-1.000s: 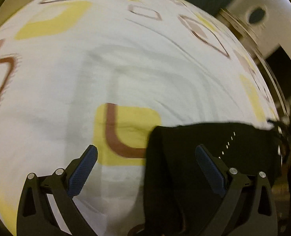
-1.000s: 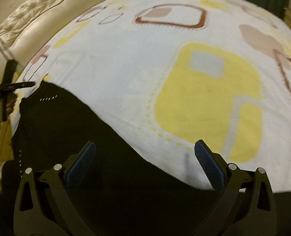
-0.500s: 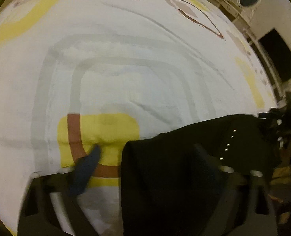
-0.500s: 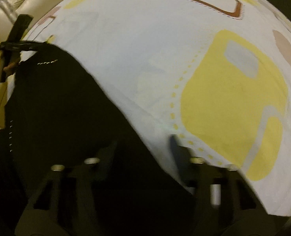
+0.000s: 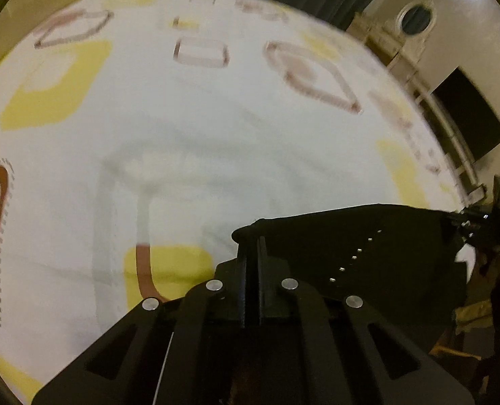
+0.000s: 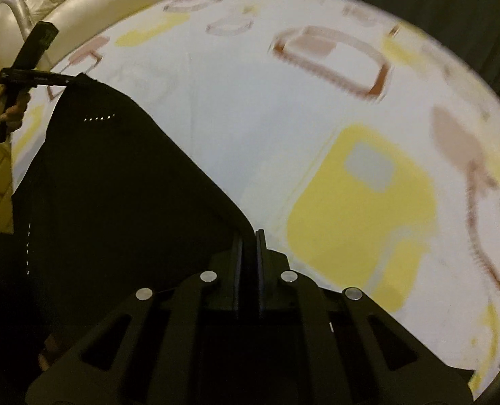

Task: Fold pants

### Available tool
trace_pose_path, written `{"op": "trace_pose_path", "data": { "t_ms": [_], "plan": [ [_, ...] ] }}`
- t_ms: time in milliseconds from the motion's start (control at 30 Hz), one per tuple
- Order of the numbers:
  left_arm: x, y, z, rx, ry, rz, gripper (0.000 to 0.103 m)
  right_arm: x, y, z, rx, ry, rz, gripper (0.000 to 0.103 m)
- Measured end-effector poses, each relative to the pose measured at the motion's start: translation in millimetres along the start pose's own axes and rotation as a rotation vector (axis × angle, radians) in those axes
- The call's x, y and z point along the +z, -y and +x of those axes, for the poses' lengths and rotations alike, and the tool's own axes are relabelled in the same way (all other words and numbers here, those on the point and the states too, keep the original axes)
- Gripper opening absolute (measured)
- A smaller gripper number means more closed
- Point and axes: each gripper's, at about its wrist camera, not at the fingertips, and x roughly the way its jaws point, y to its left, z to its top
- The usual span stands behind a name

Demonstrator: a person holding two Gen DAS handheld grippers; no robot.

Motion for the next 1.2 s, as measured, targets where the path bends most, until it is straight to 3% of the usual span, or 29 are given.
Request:
{"op": "trace_pose_path", "data": {
  "t_ms": [100,233,500,733,1200],
  "plan": [
    [-8.8,12.0,-28.6,-0.004,0.056,0.013,0.005,-7.6,-19.7,-29.7,-0.076,0.092,-0.033,0.006],
    [-46.5,30.6,-54.4,-0.022,0.095,0.036,0.005,-43.9,-63.2,-54.1,-0.173,0.167,-0.087,0.006],
    [-127.3,33.3,-87.0,-0.049,0.118,-0.004,0.005,-119.8,-120.6,-78.2,-0.24,0.249,-0.096,0.006],
    [-181.7,27.9,-82.4,-0.048,0.089,-0.06,0.005,-159.0,-153.2,-73.5,-0.268,0.259,-0.099,0.006],
    [-234.0,25.8,-55.5,-0.021,0.027,-0.096,0.006,-210.3,-180.1,-43.6,-0.267,0.178,-0.1,0.008]
  ]
}}
